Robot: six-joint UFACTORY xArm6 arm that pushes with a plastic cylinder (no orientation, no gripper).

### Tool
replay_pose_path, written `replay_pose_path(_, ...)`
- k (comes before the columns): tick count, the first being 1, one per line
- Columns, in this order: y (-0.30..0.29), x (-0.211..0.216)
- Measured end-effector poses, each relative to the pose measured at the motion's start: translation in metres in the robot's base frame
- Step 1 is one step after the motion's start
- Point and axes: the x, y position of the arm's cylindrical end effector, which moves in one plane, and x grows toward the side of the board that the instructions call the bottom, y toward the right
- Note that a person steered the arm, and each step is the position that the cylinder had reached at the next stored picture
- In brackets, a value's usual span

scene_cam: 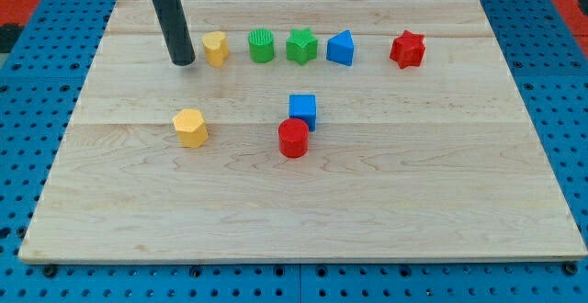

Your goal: Nudge the yellow hexagon down a bit

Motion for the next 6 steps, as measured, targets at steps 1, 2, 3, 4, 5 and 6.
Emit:
replay_pose_path(1, 0.006, 0.000)
replay_pose_path(2, 0.031, -0.001)
replay_pose_path(3, 0.054, -0.001)
replay_pose_path(4, 0.061, 0.000)
replay_pose_path(5, 0.018, 0.074)
replay_pose_path(6, 0.026, 0.136)
